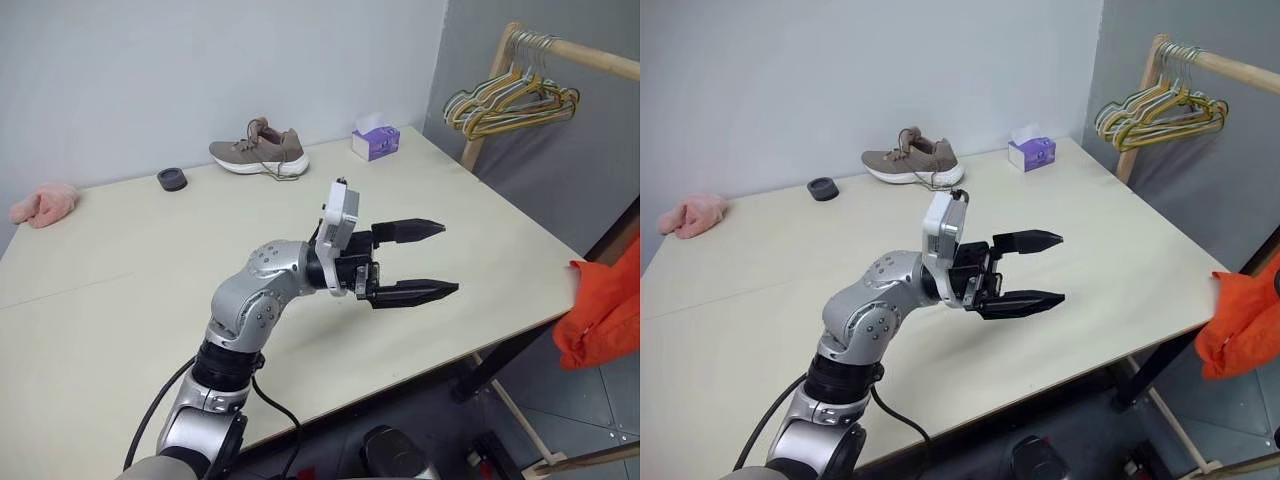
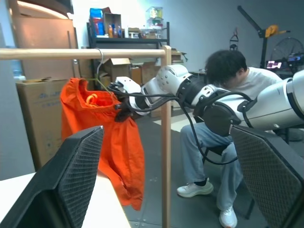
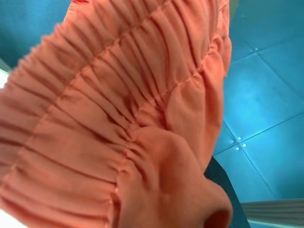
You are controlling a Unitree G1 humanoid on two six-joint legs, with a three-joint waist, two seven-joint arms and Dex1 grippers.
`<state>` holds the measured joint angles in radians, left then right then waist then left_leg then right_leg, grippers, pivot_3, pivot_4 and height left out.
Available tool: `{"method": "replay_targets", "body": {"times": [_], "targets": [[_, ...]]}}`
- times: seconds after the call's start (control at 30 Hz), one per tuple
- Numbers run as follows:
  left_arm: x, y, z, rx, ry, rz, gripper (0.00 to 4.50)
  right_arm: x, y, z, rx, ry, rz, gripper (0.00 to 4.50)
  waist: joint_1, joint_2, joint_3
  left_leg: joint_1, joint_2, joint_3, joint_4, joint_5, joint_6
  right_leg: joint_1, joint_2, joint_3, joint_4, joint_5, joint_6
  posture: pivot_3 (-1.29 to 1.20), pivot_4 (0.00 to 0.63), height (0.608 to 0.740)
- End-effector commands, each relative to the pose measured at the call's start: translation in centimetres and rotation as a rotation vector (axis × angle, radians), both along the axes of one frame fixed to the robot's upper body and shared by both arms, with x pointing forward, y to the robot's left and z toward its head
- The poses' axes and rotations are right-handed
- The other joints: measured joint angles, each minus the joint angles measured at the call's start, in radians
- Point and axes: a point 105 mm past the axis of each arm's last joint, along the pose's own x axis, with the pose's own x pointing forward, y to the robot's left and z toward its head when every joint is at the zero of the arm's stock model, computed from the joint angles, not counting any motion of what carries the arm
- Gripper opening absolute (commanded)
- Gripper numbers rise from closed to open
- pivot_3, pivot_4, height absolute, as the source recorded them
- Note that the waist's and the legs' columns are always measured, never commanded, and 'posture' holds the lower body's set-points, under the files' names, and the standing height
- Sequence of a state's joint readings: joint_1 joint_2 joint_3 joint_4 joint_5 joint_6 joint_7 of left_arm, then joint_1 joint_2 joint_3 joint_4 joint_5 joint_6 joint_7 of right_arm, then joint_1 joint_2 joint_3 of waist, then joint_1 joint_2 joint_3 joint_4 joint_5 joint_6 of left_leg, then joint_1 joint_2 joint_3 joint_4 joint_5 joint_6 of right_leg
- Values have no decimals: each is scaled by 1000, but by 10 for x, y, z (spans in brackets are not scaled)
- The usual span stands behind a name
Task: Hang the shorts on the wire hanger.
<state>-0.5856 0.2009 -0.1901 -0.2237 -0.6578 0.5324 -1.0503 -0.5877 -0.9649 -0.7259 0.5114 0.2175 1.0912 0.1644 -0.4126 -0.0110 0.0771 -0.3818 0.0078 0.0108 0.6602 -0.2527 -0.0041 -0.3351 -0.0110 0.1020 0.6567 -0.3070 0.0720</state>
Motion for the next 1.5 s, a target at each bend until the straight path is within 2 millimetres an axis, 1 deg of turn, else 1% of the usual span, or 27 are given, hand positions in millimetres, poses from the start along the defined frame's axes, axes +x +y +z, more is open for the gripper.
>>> {"method": "replay_targets", "body": {"times": [0.03,0.1,0.13,0.23,0.33,0.37,0.4,0.43,0.5,0.6,0.77,0.87,1.0,1.07,1.13,1.2,1.23,1.33,1.37,1.43,1.47,1.5], "targets": [[-2,-1,8,-17,-44,-4,4478,0,2,23,-28,-100,6,0,-1,0,0,0,0,0,0,0,0,0,0,0,0,0,0,-412,55,740],[-1,-1,8,-16,-44,-5,4500,-3,5,27,-38,-114,4,606,-1,0,0,0,0,0,0,0,0,0,0,0,0,0,0,-414,55,740],[-1,-1,8,-16,-45,-6,4500,-4,6,28,-45,-120,3,767,-1,0,0,0,0,0,0,0,0,0,0,0,0,0,0,-414,55,740],[-1,0,7,-14,-45,-8,4500,-7,14,33,-58,-148,12,1728,-1,0,0,0,0,0,0,0,0,0,0,0,0,0,0,-418,53,740],[-1,0,7,-12,-48,-11,4500,-11,20,37,-80,-170,17,2781,-1,0,0,0,0,0,0,0,0,0,0,0,0,0,0,-418,53,740],[-1,0,7,-12,-49,-11,4500,-12,21,39,-93,-175,16,3143,-1,0,0,0,0,0,0,0,0,-1,0,0,0,0,0,-418,53,740],[0,0,7,-12,-49,-12,4500,-14,22,41,-107,-181,12,3396,-1,0,0,0,0,0,0,0,0,-1,0,0,0,0,0,-418,53,740],[0,0,7,-11,-50,-12,4500,-16,23,43,-116,-189,1,3833,-1,0,0,0,0,0,0,0,0,-1,0,0,0,0,0,-418,53,740],[0,0,7,-10,-51,-13,4500,-19,22,46,-157,-191,-9,4423,-1,1,0,0,0,0,0,0,0,-1,0,0,0,0,0,-431,49,740],[1,0,6,-10,-52,-14,4500,-22,24,56,-207,-228,-24,4467,-2,0,0,-1,0,0,-1,-1,0,-1,0,0,0,0,0,-431,49,740],[1,0,5,-9,-54,-17,4500,-26,25,63,-277,-252,-55,4467,-4,0,0,-1,0,0,-1,-1,0,-2,0,0,0,0,0,-438,47,740],[1,0,5,-9,-56,-17,4500,-26,25,73,-356,-269,-66,4467,-3,0,0,-1,0,0,-1,-1,0,-2,0,0,-1,-1,0,-436,46,740],[2,0,5,-7,-56,-14,4500,-23,32,85,-461,-296,-47,4467,-6,0,0,-1,1,0,-1,-1,0,-2,0,1,-1,-1,0,-436,46,740],[2,0,5,-7,-55,-12,4500,-21,37,96,-556,-311,-39,4467,-7,0,0,-1,1,0,-1,-1,0,-2,0,0,-1,-1,-1,-431,46,740],[3,1,5,-6,-54,-4,4500,-18,52,118,-733,-346,-1,4467,-6,0,0,-1,1,0,-1,-1,0,-2,0,0,-1,-1,-1,-429,46,740],[4,1,4,-6,-53,4,4500,-13,66,132,-829,-402,38,4467,-7,0,1,-1,1,0,-1,-1,0,-2,0,1,-1,-1,-1,-427,46,740],[7,2,4,-4,-54,19,4500,-8,77,140,-885,-442,72,4467,-8,0,1,-1,1,0,-1,-1,0,-2,0,1,-1,-1,-1,-425,46,740],[17,8,6,-19,-46,90,4500,1,107,153,-994,-540,168,4467,-7,-1,1,-1,1,0,-2,-1,0,-2,0,0,-1,-1,-1,-425,46,740],[25,13,7,-25,-41,152,4500,11,126,150,-999,-567,264,4467,-7,-1,1,-1,1,0,-2,-1,0,-2,0,0,-1,-1,-1,-414,45,740],[37,27,6,-25,-33,250,4500,30,168,135,-961,-608,491,4467,-10,-2,2,-1,1,0,-2,-1,0,-2,0,0,-1,-1,-1,-396,45,740],[40,31,6,-23,-34,276,4500,34,180,129,-945,-618,553,4467,-12,-2,2,0,2,-1,-2,-1,0,-2,1,0,-1,-1,-1,-396,45,740],[46,40,7,-38,-25,347,4500,41,198,117,-902,-627,647,4467,-12,-2,2,0,3,-1,-2,-1,-1,-2,2,0,-1,-1,-1,-370,43,740]]}}
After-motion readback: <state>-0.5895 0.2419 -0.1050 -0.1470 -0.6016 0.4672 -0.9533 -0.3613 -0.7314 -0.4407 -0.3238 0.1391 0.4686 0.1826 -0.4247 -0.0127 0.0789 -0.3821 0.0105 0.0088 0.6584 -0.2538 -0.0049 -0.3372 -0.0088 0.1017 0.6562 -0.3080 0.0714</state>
